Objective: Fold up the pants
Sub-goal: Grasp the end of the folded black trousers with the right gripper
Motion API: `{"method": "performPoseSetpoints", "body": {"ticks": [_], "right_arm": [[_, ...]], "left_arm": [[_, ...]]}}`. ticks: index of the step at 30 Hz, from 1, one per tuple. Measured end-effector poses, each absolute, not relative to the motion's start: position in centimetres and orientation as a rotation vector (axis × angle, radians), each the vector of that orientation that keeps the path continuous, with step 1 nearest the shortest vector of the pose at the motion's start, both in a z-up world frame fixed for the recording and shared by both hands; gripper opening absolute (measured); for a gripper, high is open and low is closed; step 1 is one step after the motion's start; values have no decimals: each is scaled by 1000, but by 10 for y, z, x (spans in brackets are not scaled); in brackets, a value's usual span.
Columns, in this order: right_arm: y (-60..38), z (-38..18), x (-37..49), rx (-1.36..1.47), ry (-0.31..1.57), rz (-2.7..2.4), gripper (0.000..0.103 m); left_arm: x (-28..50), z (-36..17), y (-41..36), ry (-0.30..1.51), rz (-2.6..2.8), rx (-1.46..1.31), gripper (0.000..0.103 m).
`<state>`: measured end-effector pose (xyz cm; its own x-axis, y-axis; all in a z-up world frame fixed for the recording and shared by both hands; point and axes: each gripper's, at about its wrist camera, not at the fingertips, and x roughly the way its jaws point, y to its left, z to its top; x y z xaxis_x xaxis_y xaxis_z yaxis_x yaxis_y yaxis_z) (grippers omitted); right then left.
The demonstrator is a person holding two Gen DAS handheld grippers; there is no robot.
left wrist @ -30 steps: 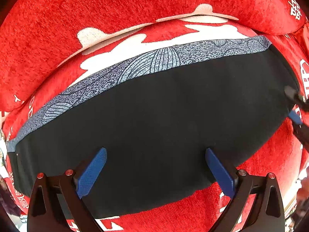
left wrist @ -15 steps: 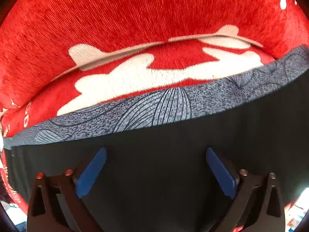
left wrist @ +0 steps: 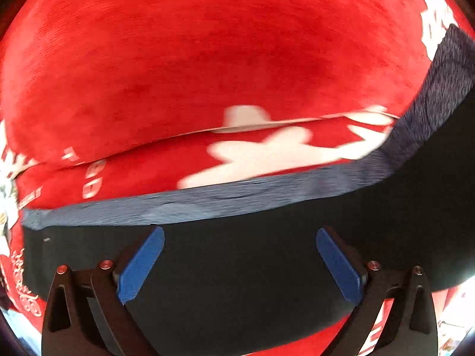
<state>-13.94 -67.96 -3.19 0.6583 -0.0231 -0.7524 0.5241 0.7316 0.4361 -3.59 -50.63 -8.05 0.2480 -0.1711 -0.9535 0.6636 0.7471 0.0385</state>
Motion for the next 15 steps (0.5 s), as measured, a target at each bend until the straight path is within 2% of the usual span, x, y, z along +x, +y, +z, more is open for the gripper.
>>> {"method": "performPoseSetpoints", "body": {"ticks": [8, 10, 12, 15], "right_arm": [[-575, -69, -68, 403, 1029, -311, 19], [-549, -89, -54, 323, 1094, -307, 32], [-513, -118, -35, 169, 1202, -304, 39], [-469, -134, -27, -84, 1256, -306, 55]], "left_arm": [[16, -89, -397, 1227, -421, 443, 103], [23, -93, -376, 1246, -392, 434, 103], [27, -95, -359, 1257, -380, 436, 103], [32, -96, -340, 1264, -375, 440, 103]]}}
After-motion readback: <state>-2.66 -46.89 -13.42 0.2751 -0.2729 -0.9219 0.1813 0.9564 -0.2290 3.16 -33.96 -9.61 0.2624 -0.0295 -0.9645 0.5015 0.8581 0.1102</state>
